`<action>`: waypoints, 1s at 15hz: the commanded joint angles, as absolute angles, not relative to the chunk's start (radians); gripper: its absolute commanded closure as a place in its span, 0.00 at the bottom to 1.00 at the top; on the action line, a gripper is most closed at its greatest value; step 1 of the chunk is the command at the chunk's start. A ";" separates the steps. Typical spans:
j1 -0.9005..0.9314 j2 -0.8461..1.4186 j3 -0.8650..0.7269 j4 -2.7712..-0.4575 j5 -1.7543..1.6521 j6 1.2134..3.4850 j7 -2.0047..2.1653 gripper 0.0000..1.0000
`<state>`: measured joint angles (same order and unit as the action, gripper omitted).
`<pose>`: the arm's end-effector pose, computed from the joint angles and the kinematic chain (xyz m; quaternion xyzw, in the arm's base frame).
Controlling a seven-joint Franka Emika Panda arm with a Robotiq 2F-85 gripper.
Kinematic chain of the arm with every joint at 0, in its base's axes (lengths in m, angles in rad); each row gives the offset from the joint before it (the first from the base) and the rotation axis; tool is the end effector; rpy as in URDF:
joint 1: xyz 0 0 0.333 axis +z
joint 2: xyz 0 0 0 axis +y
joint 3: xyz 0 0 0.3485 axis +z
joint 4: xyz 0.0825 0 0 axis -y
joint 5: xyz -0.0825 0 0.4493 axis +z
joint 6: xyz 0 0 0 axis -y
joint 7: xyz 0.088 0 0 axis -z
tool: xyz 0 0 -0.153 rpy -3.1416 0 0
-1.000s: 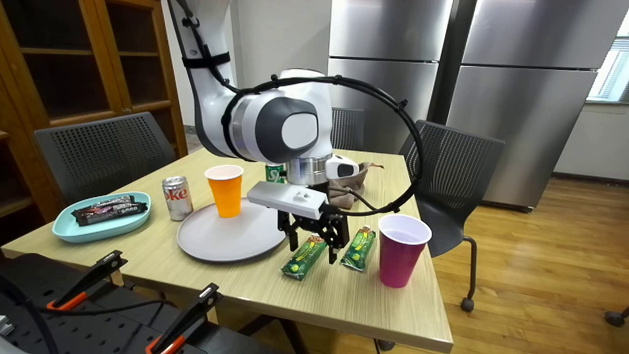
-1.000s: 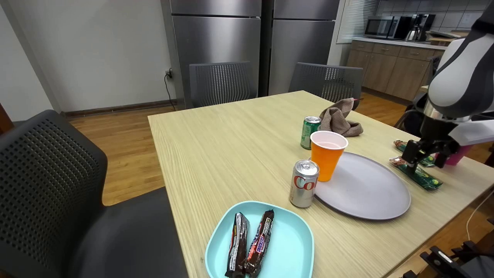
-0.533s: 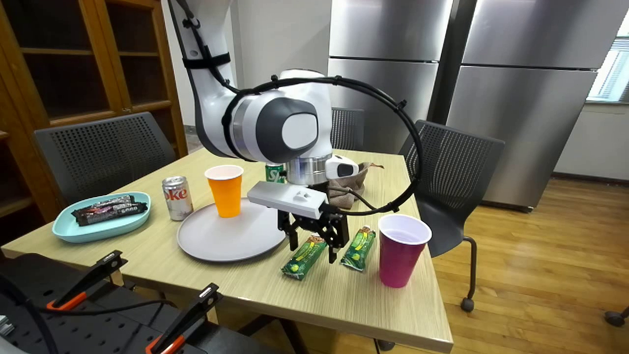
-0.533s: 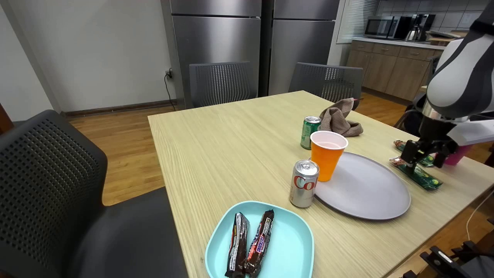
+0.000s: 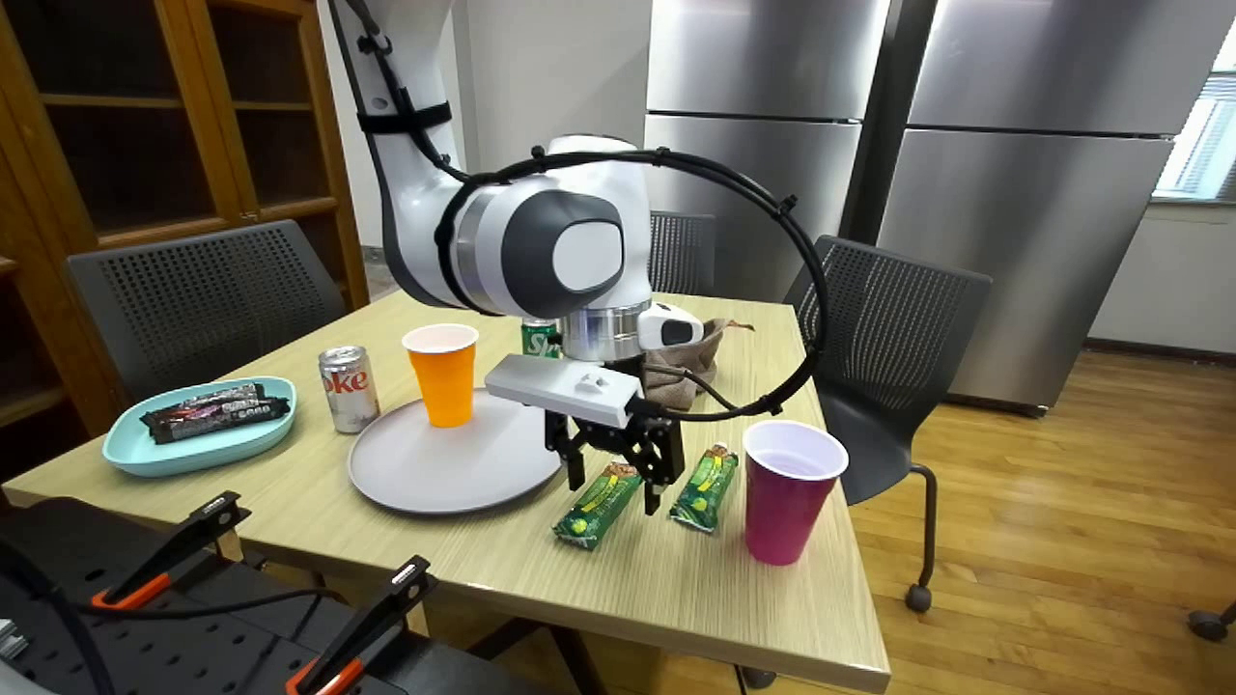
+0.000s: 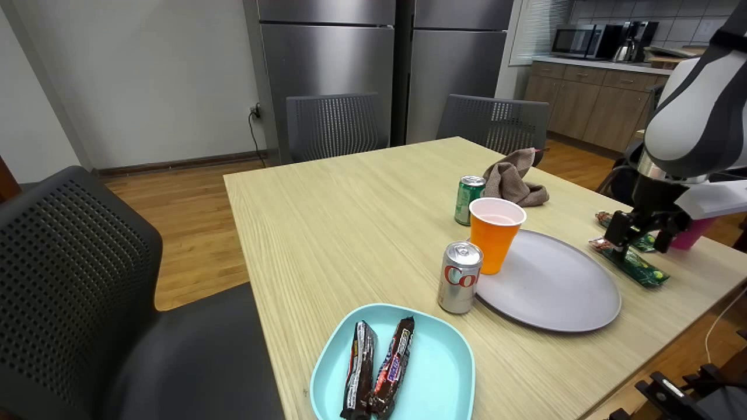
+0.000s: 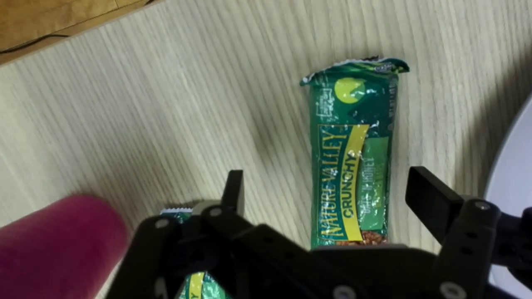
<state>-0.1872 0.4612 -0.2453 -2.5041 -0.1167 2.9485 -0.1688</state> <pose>0.4282 -0.2133 0.0327 0.9959 -0.0621 -0.0238 0.0608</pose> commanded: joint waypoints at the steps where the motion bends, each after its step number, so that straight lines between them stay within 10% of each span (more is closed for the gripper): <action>1: -0.217 0.464 -0.215 -2.500 -0.115 2.948 -0.180 0.00; 6: -0.233 0.466 -0.189 -2.500 -0.116 2.956 -0.192 0.00; 7: -0.232 0.469 -0.190 -2.498 -0.117 2.956 -0.191 0.25; 15: -0.229 0.478 -0.194 -2.504 -0.126 2.993 -0.194 0.80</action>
